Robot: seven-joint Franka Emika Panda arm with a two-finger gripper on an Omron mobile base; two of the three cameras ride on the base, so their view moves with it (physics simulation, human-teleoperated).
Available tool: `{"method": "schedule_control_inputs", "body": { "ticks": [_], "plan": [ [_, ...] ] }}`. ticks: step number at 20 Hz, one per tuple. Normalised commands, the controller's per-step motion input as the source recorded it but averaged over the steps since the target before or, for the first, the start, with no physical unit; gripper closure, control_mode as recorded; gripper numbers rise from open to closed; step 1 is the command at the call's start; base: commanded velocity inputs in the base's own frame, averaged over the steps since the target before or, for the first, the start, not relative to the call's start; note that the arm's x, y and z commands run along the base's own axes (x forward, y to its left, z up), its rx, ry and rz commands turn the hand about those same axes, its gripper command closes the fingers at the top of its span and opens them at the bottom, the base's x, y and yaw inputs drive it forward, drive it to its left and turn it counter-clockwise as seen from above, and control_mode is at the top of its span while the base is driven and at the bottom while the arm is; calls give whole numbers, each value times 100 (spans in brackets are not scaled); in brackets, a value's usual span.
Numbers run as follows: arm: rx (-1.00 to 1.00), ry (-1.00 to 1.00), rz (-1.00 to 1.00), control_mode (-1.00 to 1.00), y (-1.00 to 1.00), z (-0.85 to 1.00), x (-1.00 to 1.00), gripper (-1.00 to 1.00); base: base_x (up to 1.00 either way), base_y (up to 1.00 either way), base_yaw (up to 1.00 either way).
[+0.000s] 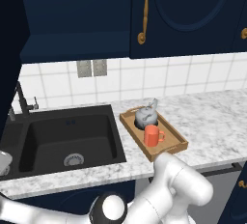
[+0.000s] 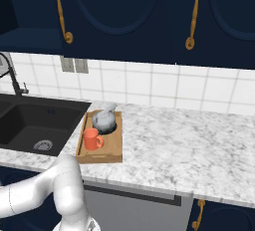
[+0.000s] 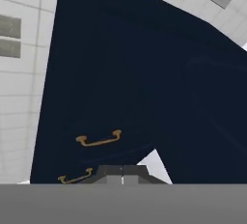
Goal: Pick the kettle from the counter and place it on the tray. Then pick the mug from the cabinet and place it on the tray. Then close the cabinet doors.
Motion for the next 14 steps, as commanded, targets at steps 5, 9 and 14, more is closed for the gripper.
{"method": "schedule_control_inputs", "body": {
  "ticks": [5,9,14],
  "plan": [
    [0,0,4,-100,1,53,-3,100,0,0,0],
    [0,0,0,-100,0,46,-1,100,0,0,0],
    [0,-1,0,-100,-6,39,0,100,0,0,0]
  ]
}}
